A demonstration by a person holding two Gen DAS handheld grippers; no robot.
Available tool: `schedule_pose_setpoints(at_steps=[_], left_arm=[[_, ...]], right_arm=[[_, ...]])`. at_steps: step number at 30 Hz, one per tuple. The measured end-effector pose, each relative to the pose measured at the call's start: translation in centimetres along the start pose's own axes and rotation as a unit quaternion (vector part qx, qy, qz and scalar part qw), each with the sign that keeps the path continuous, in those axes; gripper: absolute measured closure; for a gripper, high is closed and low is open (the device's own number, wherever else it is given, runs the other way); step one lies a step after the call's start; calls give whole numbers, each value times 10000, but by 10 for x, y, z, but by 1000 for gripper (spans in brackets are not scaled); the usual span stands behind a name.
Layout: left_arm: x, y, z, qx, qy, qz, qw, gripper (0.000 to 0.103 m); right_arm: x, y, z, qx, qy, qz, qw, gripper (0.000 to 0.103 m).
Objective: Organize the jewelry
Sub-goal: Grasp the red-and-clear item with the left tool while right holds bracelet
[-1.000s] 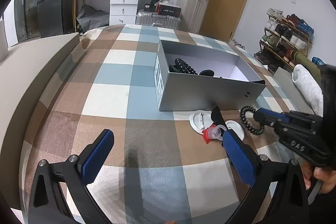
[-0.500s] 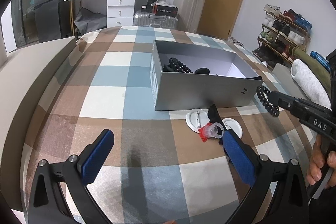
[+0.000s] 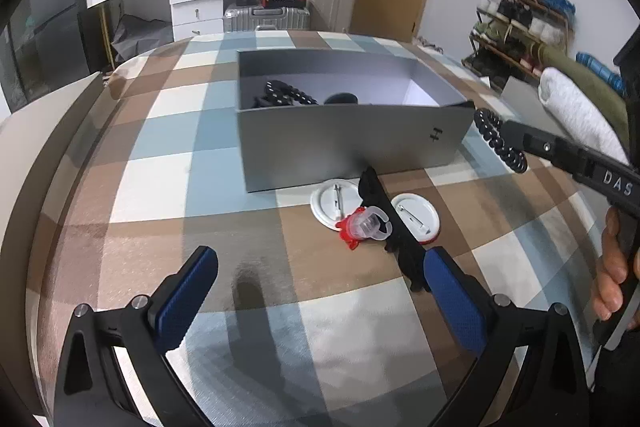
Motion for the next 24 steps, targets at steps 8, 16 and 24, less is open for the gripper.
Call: schedule_pose_setpoints(at_steps=[8,16,24], left_arm=[[5,-15,-10,-211,-67,68,9997,29],[2,-10,-7,-142,158,336,9992,54],[3,-6,-10,-50,165,488,9987,87]], right_arm=[[11,-1,0,-55,-185,-40,9998,94],[10,6,-2,-6,-193,-118,9997,94],[3,11,-3,37,-123,-168,9998,94]])
Point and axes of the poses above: each gripper's, at about its wrist camera, not at the fingertips, and y roughly against the way its jaws point, x to its right, z to its underside, the point moved 1 cm from there along -y, roughly the way its jaws point, and after that the axes turned 12 degrees about -y, right-handed, at the moved point
